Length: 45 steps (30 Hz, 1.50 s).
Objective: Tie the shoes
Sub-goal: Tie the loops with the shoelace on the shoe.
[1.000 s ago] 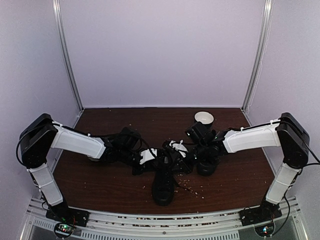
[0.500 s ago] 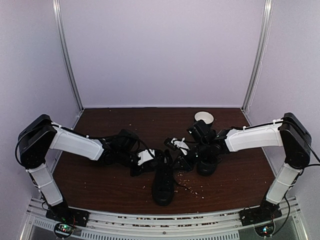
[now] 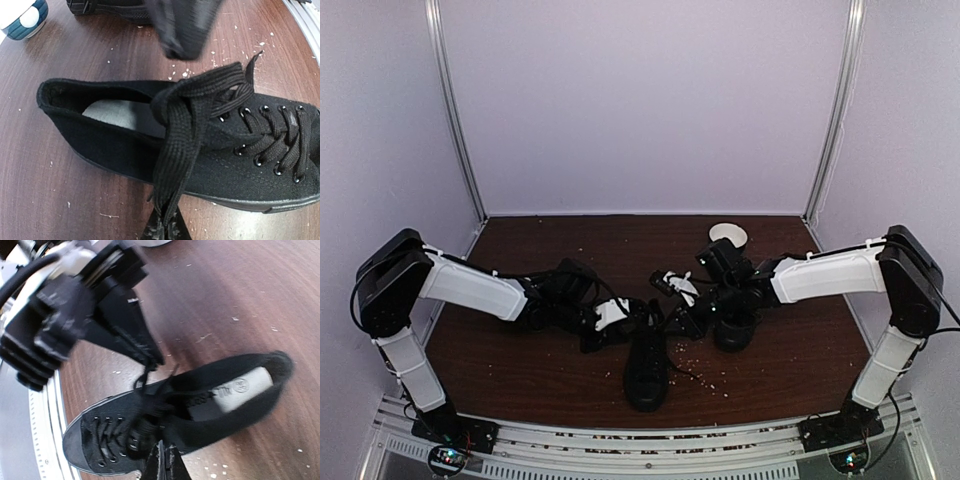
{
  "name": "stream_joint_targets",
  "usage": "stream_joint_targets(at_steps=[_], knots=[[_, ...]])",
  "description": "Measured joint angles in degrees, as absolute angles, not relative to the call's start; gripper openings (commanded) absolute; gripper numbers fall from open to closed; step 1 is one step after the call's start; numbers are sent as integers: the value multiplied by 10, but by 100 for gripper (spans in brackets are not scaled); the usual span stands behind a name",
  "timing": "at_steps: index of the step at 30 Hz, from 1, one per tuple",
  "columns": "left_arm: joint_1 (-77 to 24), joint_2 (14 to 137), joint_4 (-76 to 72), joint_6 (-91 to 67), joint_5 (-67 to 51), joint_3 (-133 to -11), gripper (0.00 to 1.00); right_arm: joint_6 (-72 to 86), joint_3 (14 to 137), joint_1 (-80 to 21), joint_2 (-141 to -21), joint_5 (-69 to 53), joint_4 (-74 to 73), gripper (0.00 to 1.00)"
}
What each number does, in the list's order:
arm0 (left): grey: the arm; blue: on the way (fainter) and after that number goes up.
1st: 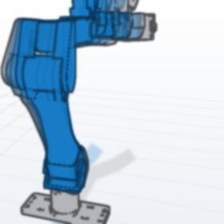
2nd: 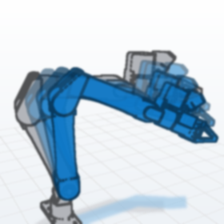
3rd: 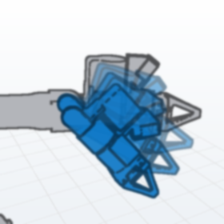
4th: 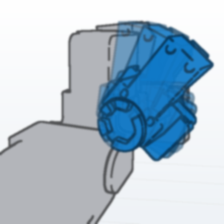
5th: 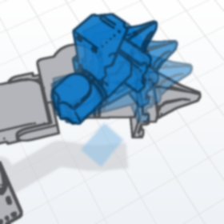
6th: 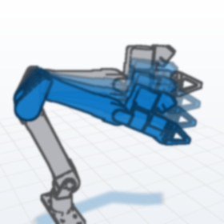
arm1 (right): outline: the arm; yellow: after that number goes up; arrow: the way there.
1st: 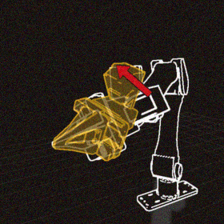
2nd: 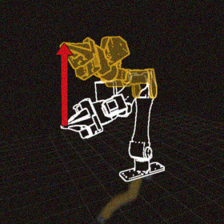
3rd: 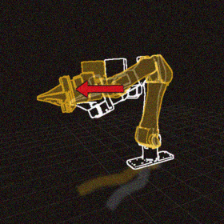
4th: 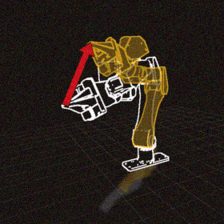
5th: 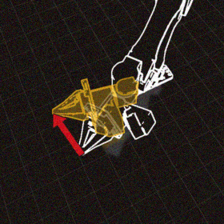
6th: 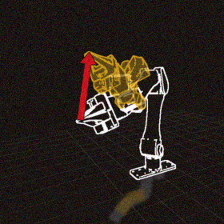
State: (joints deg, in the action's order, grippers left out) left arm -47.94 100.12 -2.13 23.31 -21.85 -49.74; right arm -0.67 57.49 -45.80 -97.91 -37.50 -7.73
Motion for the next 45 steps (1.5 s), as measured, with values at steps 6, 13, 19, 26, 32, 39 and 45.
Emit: stream_joint_targets(at_steps=[6,13,19,26,32,39,45], knots=[[-479,992,-22,235,-213,-492,54,-1,569,-437,-977,-385,-69,8],[-482,925,-47,255,-177,-473,71,4,569,-439,-978,-428,-51,12],[-526,904,-37,321,-138,-494,71,4,569,-439,-980,-457,-42,16],[-559,957,-12,385,-125,-565,72,11,557,-439,-985,-492,-22,25],[-568,993,17,414,-124,-573,68,32,540,-441,-992,-494,9,14],[-568,1005,32,425,-112,-585,54,36,539,-441,-997,-488,16,9],[-569,1025,41,426,-105,-602,48,36,539,-443,-1002,-486,15,0]])
